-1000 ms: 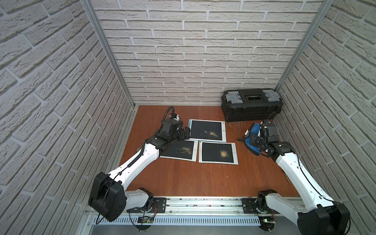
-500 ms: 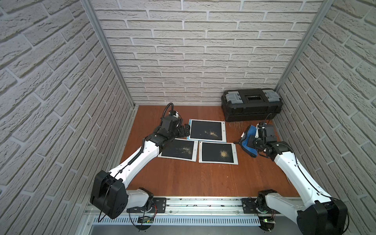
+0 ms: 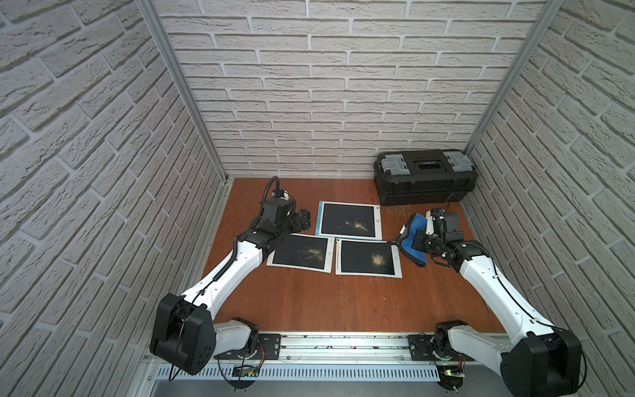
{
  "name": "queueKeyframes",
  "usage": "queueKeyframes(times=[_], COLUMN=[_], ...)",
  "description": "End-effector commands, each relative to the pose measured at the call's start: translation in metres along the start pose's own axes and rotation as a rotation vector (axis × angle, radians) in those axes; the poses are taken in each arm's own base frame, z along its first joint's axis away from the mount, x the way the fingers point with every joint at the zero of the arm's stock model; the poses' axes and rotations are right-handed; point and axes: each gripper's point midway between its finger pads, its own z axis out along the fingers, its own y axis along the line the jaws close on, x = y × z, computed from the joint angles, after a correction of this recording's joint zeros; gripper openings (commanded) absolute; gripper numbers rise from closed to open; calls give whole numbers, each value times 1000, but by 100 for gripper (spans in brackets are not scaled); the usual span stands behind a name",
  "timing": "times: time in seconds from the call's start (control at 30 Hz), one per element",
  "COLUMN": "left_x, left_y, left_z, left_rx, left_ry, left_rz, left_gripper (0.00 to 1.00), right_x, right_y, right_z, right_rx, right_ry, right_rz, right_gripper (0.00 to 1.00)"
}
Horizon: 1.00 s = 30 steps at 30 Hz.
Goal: Wipe the drawing tablet
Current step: Move the drawing tablet to the center of the board.
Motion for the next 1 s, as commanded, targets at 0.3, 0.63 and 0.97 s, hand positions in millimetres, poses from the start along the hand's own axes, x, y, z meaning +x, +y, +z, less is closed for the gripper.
queueKeyframes(times=[0.3, 0.63, 0.97], left_x=[17, 68, 111], left_y=[-32, -101, -114], left_z=[37, 81, 116], left_rx=[106, 211, 217], left_ry=[135, 294, 392], left_rz=[50, 104, 90], left_gripper=[97, 97, 97], right_x=[6, 3, 8], right_y=[-3, -7, -42], right_z=[16, 18, 23], right_rx=[15, 29, 119], right_ry=[3, 3, 41], right_rz=[-3, 17, 136], right_gripper=[3, 3, 3])
